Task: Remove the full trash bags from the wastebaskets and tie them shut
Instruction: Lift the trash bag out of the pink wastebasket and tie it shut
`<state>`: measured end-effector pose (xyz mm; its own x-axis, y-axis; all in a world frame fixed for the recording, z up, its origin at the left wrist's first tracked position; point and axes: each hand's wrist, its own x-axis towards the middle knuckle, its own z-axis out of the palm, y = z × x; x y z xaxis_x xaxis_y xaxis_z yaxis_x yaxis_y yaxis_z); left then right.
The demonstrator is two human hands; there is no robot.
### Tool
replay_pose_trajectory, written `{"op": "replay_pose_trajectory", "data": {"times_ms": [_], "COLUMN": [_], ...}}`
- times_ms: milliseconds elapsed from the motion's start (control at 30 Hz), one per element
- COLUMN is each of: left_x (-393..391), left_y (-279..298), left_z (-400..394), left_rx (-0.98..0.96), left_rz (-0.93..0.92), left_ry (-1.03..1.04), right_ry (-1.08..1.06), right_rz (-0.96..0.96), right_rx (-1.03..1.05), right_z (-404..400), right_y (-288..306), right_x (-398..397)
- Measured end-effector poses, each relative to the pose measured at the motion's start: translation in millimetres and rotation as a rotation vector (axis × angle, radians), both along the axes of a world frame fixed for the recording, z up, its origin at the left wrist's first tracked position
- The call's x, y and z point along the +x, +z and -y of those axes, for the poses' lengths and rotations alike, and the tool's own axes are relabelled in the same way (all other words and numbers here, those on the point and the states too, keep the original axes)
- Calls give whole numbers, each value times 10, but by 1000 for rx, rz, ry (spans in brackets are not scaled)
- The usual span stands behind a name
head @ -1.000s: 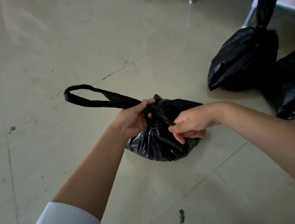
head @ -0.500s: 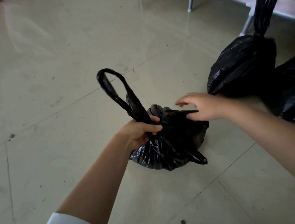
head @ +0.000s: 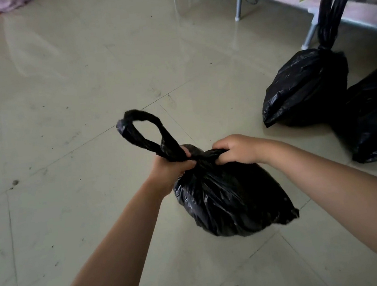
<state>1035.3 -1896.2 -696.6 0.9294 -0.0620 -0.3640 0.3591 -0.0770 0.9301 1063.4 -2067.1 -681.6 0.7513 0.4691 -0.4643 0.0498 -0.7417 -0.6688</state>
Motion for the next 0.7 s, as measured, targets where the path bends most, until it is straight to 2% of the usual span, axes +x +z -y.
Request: {"op": "replay_pose_trajectory", "data": {"times_ms": [67, 167, 300, 367, 500, 567, 700], "left_x": [15, 21, 24, 43, 22, 2, 13], "left_y": [-81, -135, -171, -161, -117, -141, -180], "left_z": [12, 69, 134, 123, 57, 75, 124], "left_rx": [114, 450, 540, 399, -305, -456, -629], "left_rz": [61, 177, 184, 113, -210, -282, -280], "left_ry": [95, 121, 64, 32, 104, 160, 244], "right_ry": [-10, 15, 15, -5, -12, 13, 35], "right_rz": [-33, -59, -9, -28, -6, 29, 70], "right_rx": [7, 8, -12, 5, -47, -56, -79], "right_z": [-14, -62, -76, -21, 44, 39, 14], "right_y": [5, 3, -16, -39, -84, -121, -118], "right_x": [-25, -68, -90, -94, -114, -124, -118]}}
